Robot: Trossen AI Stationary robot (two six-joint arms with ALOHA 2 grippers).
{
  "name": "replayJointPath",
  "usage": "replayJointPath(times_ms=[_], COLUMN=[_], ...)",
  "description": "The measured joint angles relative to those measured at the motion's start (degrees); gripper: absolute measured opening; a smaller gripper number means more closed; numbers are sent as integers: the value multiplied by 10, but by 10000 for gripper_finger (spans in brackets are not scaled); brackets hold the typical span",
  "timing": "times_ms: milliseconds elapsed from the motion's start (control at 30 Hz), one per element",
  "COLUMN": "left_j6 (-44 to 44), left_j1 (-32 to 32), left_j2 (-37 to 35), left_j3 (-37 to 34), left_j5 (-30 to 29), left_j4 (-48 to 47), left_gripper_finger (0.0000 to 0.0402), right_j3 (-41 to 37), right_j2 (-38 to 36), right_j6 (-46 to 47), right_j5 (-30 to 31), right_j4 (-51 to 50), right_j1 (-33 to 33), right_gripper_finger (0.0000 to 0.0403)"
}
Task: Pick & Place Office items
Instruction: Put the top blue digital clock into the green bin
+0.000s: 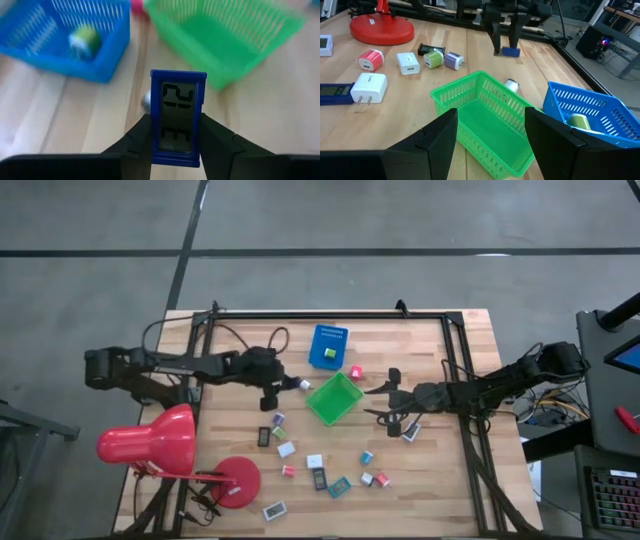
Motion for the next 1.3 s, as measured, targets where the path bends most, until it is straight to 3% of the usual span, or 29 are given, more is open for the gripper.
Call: replayJointPath(times_ms=[300,533,667,1067,1300], left_j6=[-36,-52,-56,-77,-73], left_j1=[-3,-16,-24,-33,-46], left_j2=[-15,41,93,220,281], left_j3=[-88,-93,-65,47,140], left_j5=[51,79,88,166,162], left_j4=[280,389,400,395,258], left_gripper_finger=[120,120,120,120,120], right_j3=[-10,-48,-67,-66,-67], right_j2=[0,0,0,0,0], right_j6=[-21,-43,-43,-37,-34], right_j5=[0,1,2,6,7], right_j4=[69,215,277,275,273], right_j1=[0,0,-2,-4,-4], right_gripper_finger=[224,224,224,224,224])
